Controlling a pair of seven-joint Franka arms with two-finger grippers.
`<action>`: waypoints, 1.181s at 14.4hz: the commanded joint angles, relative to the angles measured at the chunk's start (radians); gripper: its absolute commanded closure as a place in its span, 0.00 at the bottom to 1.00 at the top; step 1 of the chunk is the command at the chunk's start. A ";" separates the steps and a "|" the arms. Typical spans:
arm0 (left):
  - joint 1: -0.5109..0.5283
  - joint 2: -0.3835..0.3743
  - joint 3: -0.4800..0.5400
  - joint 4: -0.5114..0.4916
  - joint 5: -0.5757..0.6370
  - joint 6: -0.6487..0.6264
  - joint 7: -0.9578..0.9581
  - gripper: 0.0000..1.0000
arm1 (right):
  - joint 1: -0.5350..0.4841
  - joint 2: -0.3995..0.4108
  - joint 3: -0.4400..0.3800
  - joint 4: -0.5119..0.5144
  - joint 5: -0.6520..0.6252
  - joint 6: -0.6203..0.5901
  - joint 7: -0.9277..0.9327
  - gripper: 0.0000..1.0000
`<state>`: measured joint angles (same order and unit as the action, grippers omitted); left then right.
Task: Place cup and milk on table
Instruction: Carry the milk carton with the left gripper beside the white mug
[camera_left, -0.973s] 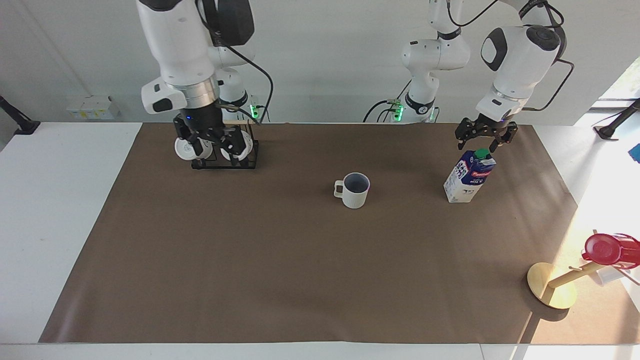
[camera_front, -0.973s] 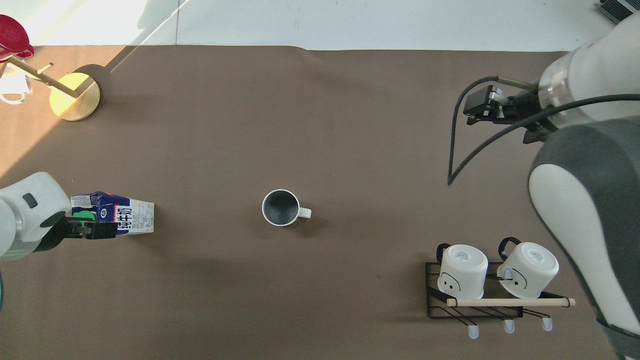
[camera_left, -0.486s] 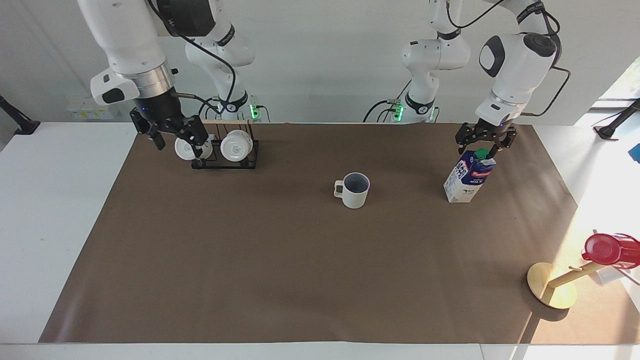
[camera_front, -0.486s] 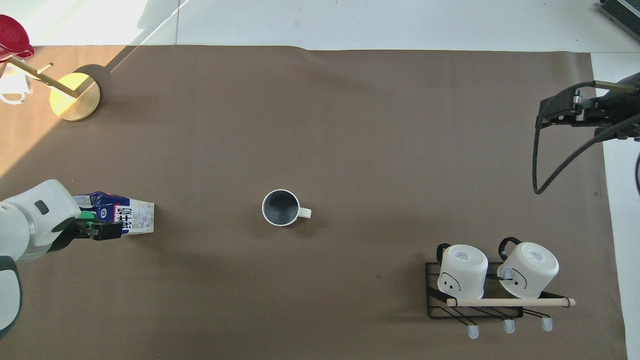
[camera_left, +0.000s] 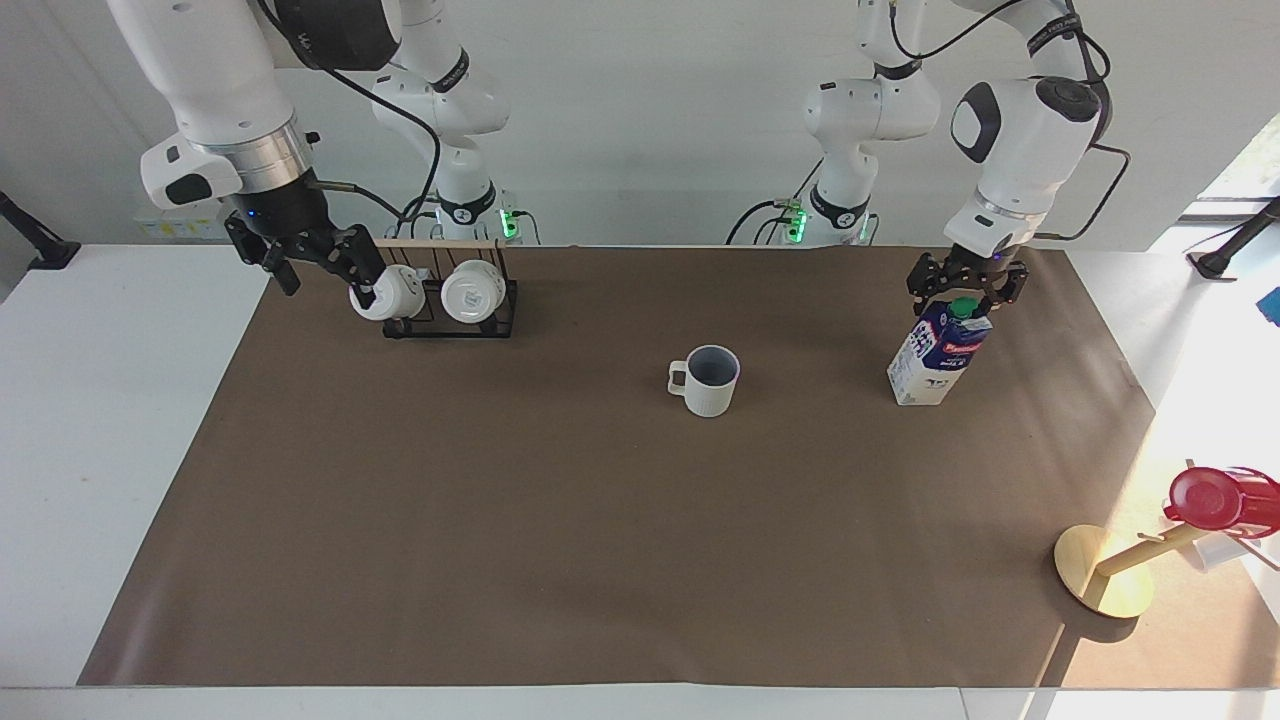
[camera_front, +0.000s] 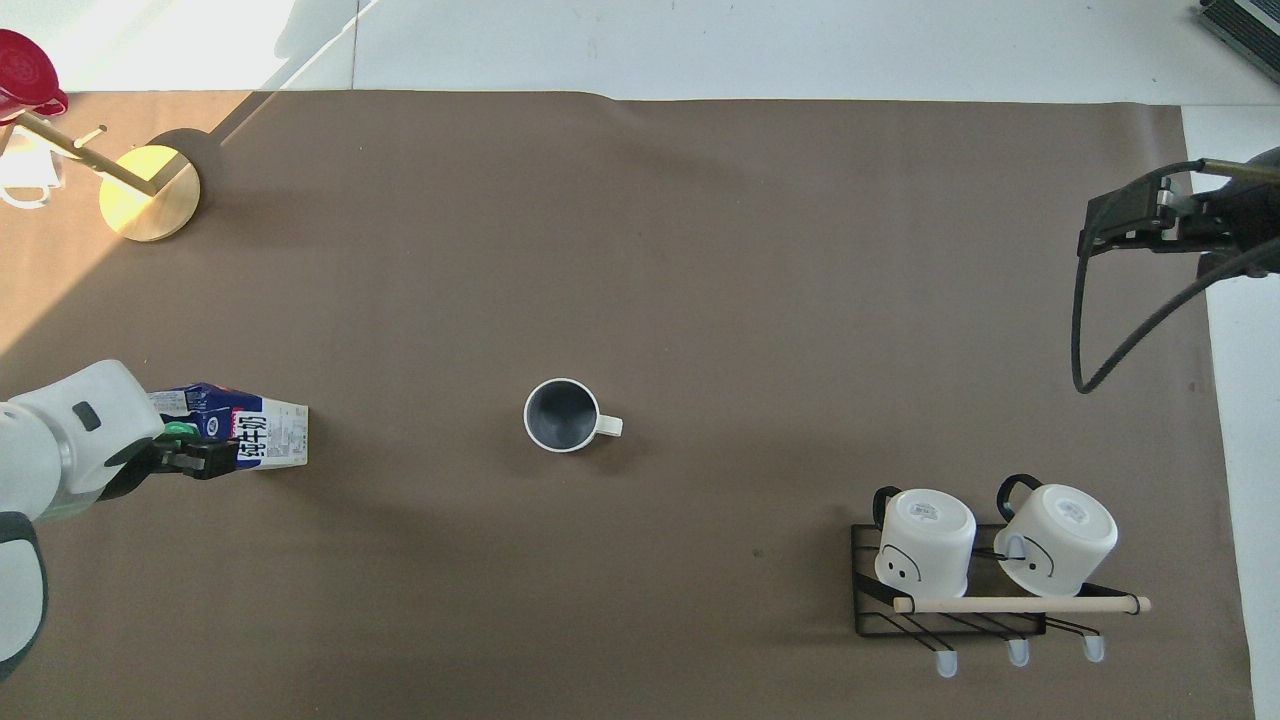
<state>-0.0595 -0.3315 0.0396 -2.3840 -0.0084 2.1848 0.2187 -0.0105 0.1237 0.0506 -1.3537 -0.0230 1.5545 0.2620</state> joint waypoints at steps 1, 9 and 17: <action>0.009 0.000 0.000 0.005 -0.002 0.013 0.028 0.42 | -0.016 0.013 0.011 0.024 0.003 -0.019 -0.041 0.00; -0.013 0.054 -0.001 0.156 -0.013 -0.080 -0.071 0.52 | -0.011 0.001 0.009 0.010 0.018 -0.013 -0.043 0.00; -0.192 0.111 -0.012 0.293 -0.012 -0.174 -0.396 0.52 | -0.011 0.001 0.009 0.010 0.009 -0.014 -0.046 0.00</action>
<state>-0.1907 -0.2382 0.0177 -2.1279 -0.0112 2.0311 -0.0916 -0.0098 0.1251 0.0540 -1.3492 -0.0212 1.5526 0.2450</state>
